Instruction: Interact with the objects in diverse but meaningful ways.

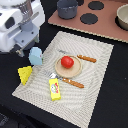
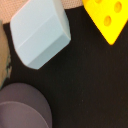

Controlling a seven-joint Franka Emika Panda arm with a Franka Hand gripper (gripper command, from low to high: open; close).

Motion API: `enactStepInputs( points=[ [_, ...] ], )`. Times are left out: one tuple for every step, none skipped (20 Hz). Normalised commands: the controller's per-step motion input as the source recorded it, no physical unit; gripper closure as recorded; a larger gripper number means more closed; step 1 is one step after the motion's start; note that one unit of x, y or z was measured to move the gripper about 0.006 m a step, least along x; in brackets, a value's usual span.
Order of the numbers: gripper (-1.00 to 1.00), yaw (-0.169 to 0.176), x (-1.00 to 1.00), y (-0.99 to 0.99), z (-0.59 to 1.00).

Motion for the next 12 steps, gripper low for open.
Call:
enactStepInputs(
  points=[
    [-1.00,-0.075,-0.05,-0.51,-0.03],
    [-1.00,-0.054,-0.02,-0.44,-0.06],
    [-1.00,-0.015,0.00,-0.30,-0.09],
    [-1.00,-0.009,0.00,-0.26,-0.08],
    [-1.00,-0.006,0.00,-0.21,-0.05],
    [-1.00,-0.014,0.11,-0.15,-0.03],
    [-1.00,-0.045,0.36,-0.10,0.00],
    [-1.00,-0.071,0.55,-0.07,0.00],
    [-1.00,-0.086,0.54,-0.10,0.02],
    [-1.00,-0.092,0.56,-0.13,0.02],
    [-1.00,-0.090,0.54,-0.16,0.00],
    [-1.00,-0.116,0.52,-0.22,0.00]
  ],
)
